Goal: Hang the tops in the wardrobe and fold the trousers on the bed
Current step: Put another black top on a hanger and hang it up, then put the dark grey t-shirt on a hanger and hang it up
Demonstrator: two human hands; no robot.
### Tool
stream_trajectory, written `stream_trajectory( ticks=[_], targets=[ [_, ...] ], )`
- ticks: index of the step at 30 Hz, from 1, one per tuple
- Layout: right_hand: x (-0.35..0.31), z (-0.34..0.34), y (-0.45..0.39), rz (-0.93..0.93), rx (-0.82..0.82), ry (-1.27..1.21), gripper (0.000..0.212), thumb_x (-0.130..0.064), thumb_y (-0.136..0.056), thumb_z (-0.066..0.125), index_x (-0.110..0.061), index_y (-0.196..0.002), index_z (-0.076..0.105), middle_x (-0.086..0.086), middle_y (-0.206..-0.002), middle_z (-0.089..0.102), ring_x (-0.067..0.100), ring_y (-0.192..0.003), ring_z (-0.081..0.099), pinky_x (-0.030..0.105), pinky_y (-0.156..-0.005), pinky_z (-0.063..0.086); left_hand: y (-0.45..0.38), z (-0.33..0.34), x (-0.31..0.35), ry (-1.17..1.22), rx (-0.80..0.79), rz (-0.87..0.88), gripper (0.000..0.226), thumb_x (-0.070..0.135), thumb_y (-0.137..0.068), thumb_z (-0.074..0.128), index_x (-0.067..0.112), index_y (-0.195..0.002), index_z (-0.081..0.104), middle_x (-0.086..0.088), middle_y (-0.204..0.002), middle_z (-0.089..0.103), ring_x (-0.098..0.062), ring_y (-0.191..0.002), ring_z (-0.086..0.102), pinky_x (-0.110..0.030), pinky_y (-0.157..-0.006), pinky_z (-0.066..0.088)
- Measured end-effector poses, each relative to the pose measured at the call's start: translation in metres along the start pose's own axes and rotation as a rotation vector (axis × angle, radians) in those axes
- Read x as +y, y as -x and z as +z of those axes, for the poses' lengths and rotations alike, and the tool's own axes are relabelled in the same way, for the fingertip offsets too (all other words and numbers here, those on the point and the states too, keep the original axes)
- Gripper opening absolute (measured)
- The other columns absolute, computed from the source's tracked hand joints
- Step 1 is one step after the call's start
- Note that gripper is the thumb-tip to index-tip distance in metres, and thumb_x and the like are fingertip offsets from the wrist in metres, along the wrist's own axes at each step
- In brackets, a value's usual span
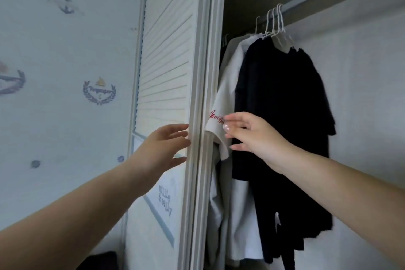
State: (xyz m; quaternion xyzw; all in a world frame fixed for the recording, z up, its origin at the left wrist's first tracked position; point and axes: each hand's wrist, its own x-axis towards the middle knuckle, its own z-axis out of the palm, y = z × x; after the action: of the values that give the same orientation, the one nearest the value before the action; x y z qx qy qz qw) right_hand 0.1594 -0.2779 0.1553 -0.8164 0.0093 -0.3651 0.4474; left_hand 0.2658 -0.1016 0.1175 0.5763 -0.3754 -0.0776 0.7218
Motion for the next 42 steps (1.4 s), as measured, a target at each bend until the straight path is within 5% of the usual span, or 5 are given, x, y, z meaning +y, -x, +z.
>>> stream_trajectory(
  ticks=[15,26,42],
  targets=[
    [-0.022,0.287,0.151,0.15,-0.63,-0.349,0.017,-0.011,-0.091,0.06,-0.027,-0.098,0.061,-0.003,-0.101,0.061,0.011,-0.09,0.064,0.029,-0.074,0.056,0.277,-0.218,-0.041,-0.145,0.582,-0.251,0.029,0.009,-0.09,0.063,0.033,-0.106,0.061,0.007,-0.115,0.064,-0.008,-0.106,0.061,-0.027,-0.079,0.05],
    [-0.141,0.532,0.342,0.194,-1.12,-0.489,0.013,-0.019,-0.091,0.062,-0.028,-0.101,0.061,-0.003,-0.104,0.063,0.011,-0.1,0.063,0.025,-0.073,0.056,0.58,-0.369,0.005,-0.193,1.085,-0.399,0.024,0.008,-0.09,0.062,0.027,-0.105,0.064,0.005,-0.104,0.068,-0.005,-0.087,0.066,-0.025,-0.071,0.049],
    [-0.284,0.741,0.62,0.122,-1.89,-0.446,0.012,-0.017,-0.092,0.059,-0.027,-0.099,0.058,-0.003,-0.102,0.063,0.011,-0.094,0.062,0.024,-0.07,0.052,0.917,-0.386,0.05,-0.043,1.822,-0.559,0.025,0.01,-0.092,0.061,0.02,-0.115,0.058,0.002,-0.113,0.065,-0.016,-0.108,0.06,-0.034,-0.091,0.046]
  ],
)
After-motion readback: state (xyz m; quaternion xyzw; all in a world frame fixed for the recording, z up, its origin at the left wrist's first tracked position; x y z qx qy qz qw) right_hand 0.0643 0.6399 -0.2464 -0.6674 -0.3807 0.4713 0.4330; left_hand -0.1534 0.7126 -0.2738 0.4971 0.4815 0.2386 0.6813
